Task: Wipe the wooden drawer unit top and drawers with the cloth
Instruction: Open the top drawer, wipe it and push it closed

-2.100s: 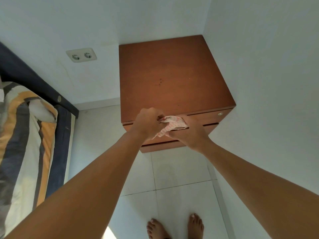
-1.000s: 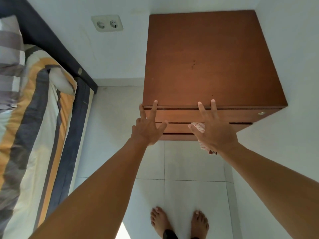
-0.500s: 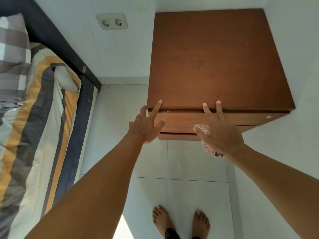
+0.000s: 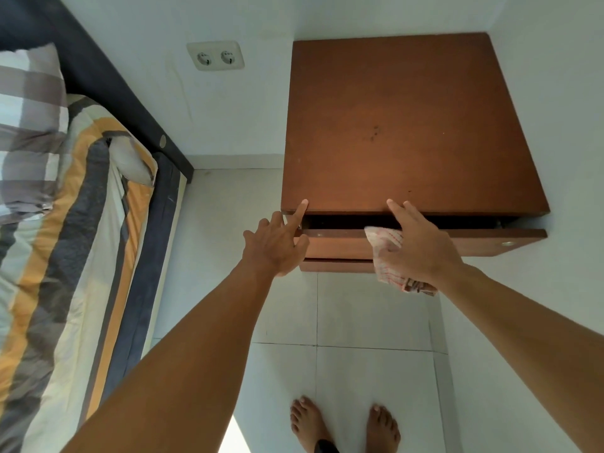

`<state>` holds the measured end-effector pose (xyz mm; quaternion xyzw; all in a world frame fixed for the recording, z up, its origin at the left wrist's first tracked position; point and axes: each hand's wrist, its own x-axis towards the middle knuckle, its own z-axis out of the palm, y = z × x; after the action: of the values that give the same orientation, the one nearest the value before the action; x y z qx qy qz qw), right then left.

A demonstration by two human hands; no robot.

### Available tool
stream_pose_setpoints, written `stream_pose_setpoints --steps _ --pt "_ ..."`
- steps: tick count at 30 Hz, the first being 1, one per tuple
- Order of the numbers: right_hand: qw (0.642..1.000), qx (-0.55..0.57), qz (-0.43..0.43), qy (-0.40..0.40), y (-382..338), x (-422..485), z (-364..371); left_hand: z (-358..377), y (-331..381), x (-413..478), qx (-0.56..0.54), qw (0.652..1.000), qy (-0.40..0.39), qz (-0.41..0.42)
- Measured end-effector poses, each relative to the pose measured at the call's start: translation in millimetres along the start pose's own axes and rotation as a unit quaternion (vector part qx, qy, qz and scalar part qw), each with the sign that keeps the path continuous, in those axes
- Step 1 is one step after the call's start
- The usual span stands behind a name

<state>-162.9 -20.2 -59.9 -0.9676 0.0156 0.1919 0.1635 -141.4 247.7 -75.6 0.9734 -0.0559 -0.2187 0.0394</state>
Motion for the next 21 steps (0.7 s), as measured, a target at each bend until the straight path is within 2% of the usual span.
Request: stream_pose_setpoints --steps 2,3,6,8,9,11,15,21 --pt "0.991 0.118 -0.032 0.050 -5 -4 -1 2 -3 -3 -0.005 1.000 -0.002 0.006" --pt "0.985 0.143 -0.060 0.077 -11 -7 0 3 -6 -5 -0.013 1.000 -0.002 0.009" --pt "0.963 0.089 -0.171 0.186 -37 -8 7 9 -20 -15 -0.053 0.998 -0.006 0.014" --pt "0.935 0.029 -0.214 0.281 -62 -2 12 11 -27 -22 -0.087 0.996 -0.019 0.025" --pt "0.924 -0.001 -0.234 0.303 -75 1 16 12 -29 -24 -0.099 0.994 -0.026 0.036" --pt "0.925 -0.058 -0.262 0.271 -94 8 38 14 -32 -27 -0.115 0.991 -0.024 0.060" --pt "0.950 -0.139 -0.249 0.123 -93 14 101 16 -35 -28 -0.104 0.993 -0.034 0.051" --pt "0.953 -0.146 -0.230 0.129 -88 13 113 28 -30 -22 -0.083 0.995 -0.020 0.042"
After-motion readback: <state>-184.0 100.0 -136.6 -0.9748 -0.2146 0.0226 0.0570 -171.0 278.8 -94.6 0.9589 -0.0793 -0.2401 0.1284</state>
